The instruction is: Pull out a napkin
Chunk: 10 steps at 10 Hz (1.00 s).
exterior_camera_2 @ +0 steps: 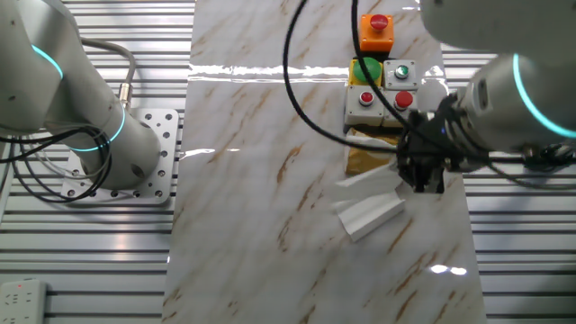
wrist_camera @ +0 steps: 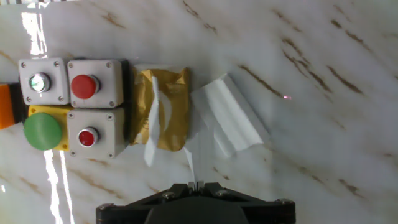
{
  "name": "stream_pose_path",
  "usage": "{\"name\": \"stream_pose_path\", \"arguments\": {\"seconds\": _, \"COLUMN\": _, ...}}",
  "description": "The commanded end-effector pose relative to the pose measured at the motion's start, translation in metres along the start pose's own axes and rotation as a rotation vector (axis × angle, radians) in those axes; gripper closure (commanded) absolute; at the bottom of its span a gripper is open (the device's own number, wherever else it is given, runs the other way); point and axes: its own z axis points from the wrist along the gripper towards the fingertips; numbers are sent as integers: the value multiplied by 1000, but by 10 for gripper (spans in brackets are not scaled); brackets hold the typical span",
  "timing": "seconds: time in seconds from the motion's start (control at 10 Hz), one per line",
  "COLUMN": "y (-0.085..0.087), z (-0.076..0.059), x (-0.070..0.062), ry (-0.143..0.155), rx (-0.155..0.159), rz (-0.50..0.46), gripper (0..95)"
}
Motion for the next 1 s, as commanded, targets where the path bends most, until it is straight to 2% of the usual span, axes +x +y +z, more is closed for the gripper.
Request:
{"name": "stream_pose_path", "arguments": {"seconds": 0.1, "y": -4, "z": 4, "x": -2, "ry": -8, "rx": -4, "rz": 0, "gripper": 950}}
{"name": "stream_pose_path", "arguments": {"seconds": 0.2, "y": -7, "z": 12, "x": -1, "ry": -29, "rx": -1, "rz": -2, "gripper": 950}}
{"name": "stream_pose_path", "arguments": {"seconds": 0.5, "y": -6, "z": 28, "x": 1, "ry": -57, "rx": 7, "rz": 9, "gripper": 950}}
{"name": "stream_pose_path", "arguments": {"seconds": 1.0, "y": -11, "z": 55, "x": -17, "ry": -69, "rx": 9, "rz": 3, "gripper": 950}}
